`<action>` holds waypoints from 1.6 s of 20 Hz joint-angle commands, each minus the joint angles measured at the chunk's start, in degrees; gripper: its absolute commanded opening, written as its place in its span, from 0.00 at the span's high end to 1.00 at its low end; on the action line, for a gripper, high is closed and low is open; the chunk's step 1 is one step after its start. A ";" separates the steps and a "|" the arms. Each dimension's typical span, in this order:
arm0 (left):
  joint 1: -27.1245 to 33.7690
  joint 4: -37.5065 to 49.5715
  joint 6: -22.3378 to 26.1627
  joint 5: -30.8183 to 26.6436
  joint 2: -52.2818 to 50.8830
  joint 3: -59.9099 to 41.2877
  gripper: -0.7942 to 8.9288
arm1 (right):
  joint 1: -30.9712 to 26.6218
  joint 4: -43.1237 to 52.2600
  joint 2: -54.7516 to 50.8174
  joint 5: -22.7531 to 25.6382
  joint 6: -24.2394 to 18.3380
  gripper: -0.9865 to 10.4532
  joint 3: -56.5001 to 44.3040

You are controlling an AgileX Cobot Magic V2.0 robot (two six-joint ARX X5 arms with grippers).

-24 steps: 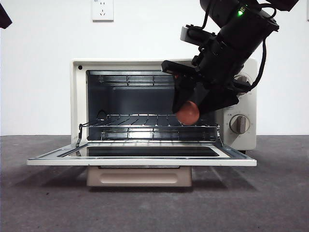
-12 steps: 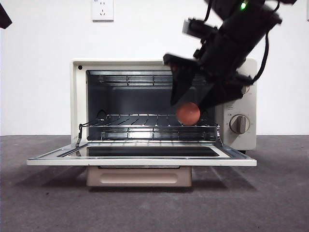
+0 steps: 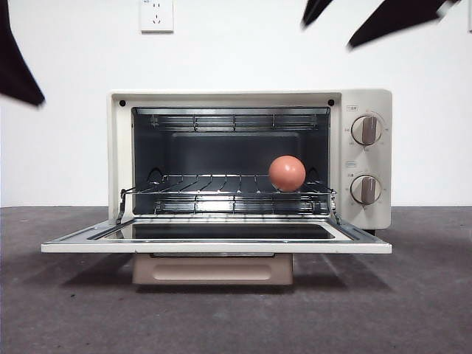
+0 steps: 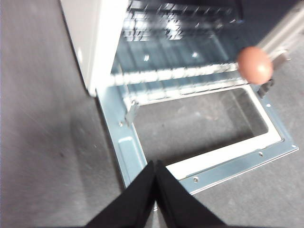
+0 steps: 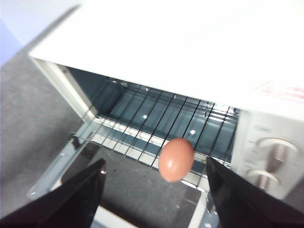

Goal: Eggoven

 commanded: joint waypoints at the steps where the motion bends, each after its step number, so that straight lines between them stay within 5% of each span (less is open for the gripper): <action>1: 3.91 5.16 -0.22 4.70 6.10 -1.64 0.91 | 0.37 -4.20 -6.32 0.20 -1.01 0.62 0.81; 7: 9.86 17.27 -0.79 11.98 24.55 -2.49 0.91 | 0.37 -14.03 -20.39 1.25 -0.52 0.62 0.81; 14: 9.18 25.62 -1.73 16.94 38.91 -2.49 0.91 | 0.37 -15.67 -28.02 2.14 0.63 0.62 0.81; 19: 7.04 26.34 -1.70 17.66 41.53 -2.49 0.91 | 0.37 -17.18 -27.87 3.02 0.81 0.62 0.81; 26: 7.04 26.51 -2.01 26.49 41.83 -2.49 0.91 | 0.37 -17.64 -27.91 3.41 0.96 0.62 0.81; 32: 9.60 35.63 -10.67 33.73 41.83 -2.47 0.91 | 0.37 -17.94 -27.91 3.39 1.03 0.62 0.81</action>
